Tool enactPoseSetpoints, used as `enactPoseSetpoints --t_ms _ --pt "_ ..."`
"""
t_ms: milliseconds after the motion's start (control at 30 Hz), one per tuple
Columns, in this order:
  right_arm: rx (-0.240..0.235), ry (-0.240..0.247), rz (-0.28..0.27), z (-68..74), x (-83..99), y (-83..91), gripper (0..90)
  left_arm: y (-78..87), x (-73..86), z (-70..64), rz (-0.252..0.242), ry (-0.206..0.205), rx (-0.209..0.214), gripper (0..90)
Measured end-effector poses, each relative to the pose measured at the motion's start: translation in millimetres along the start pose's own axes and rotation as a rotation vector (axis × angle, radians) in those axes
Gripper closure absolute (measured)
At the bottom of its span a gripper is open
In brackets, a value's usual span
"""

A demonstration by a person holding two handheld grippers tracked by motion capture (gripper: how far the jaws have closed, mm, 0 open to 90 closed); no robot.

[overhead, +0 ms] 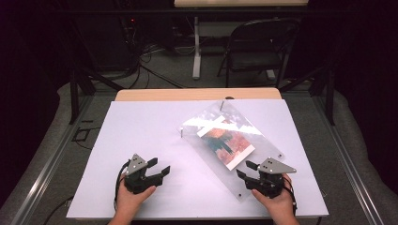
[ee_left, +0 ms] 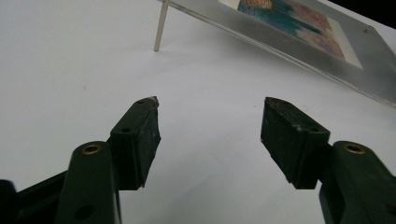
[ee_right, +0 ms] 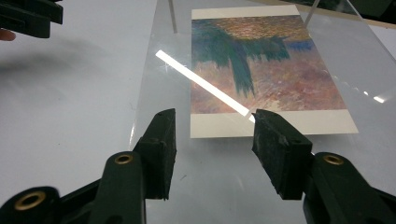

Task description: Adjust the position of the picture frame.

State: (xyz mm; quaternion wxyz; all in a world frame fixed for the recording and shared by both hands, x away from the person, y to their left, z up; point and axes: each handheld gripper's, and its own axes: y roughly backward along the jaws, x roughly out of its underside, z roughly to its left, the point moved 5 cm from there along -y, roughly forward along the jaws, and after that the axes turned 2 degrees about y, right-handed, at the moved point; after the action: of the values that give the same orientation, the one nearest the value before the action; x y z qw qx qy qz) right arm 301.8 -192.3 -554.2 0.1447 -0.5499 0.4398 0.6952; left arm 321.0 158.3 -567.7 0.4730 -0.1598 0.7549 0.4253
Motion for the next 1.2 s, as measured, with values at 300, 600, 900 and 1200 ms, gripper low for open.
enactPoseSetpoints --t_ms 300,600,900,1200 --pt "0.007 -0.012 0.018 -0.8 0.9 2.4 48.3 -6.2 -1.9 1.0 0.015 -0.008 0.027 42.5" --pt "0.022 -0.024 0.036 -2.6 1.6 -2.7 47.7 -12.9 -3.2 6.0 0.067 0.066 0.062 49.0" --pt "0.022 -0.025 0.038 -2.6 -1.0 -5.6 47.8 -24.0 -16.0 19.4 0.091 0.1 0.063 52.5" --pt "0.011 -0.027 0.038 -1.7 -1.7 -7.4 48.8 -45.6 -33.7 30.1 0.079 0.075 0.008 61.0"
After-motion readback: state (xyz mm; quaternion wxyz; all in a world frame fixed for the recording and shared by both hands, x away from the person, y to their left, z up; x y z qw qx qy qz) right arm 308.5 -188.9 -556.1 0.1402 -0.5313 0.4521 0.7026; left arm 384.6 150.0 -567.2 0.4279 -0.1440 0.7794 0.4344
